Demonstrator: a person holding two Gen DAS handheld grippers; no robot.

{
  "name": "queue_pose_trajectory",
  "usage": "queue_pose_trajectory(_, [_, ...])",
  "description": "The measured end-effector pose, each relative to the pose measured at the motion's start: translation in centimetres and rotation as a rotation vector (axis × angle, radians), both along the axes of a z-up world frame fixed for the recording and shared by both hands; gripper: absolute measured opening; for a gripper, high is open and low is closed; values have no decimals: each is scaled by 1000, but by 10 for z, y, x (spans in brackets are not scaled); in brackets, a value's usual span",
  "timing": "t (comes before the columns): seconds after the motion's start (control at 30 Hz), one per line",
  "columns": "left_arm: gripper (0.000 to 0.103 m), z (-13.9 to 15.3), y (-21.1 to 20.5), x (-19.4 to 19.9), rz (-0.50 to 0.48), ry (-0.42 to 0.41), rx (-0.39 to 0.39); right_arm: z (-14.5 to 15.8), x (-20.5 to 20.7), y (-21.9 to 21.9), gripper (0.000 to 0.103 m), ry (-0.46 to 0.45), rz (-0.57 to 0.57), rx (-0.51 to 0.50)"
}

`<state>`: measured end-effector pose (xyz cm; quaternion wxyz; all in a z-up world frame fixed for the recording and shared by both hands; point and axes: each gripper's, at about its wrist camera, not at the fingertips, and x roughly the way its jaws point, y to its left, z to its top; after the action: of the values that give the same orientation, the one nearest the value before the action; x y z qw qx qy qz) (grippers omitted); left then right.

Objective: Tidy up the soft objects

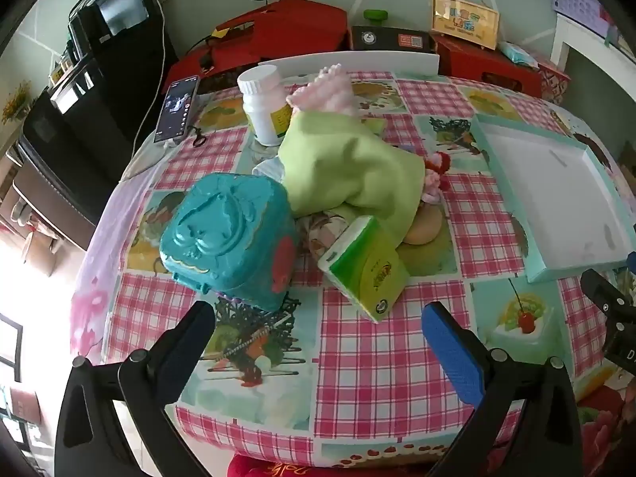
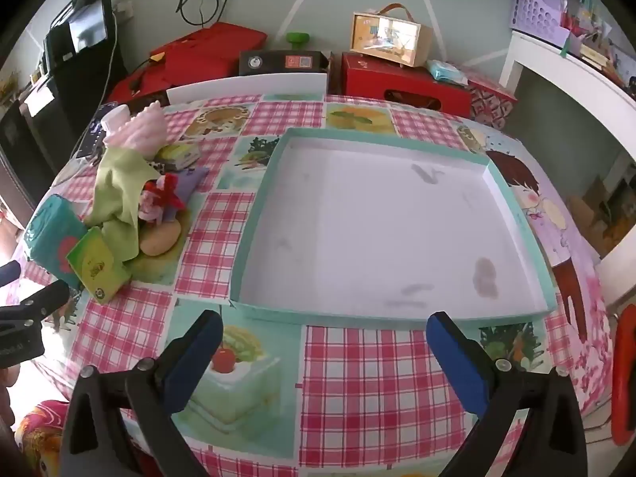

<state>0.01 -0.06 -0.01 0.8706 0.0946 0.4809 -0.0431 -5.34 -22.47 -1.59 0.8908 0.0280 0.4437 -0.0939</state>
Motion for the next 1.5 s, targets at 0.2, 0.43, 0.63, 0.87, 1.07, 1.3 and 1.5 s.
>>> queue_pose_trajectory(0.2, [103,3,-10,0,6,-17,-2,0,-1,2,103,4,1,-31])
queue_pose_trajectory(0.43, [103,3,-5,-3,6,-44,16,-3,1,2,103,28,8,-45])
queue_pose_trajectory(0.63, [103,5,-3,-4,19,-46,25,-5,2,2,103,32,-3,-36])
queue_pose_trajectory(0.87, [103,4,-6,-3,25,-44,37,-8,2,2,103,41,-7,-33])
queue_pose_trajectory(1.07, [103,3,-6,-1,33,-39,43,-9,3,0,103,44,-17,-23])
queue_pose_trajectory(1.3, [103,2,-7,-1,37,-37,47,-10,3,0,103,45,-14,-22])
queue_pose_trajectory(1.5, [103,1,-6,0,39,-35,53,-10,3,0,103,46,-12,-22])
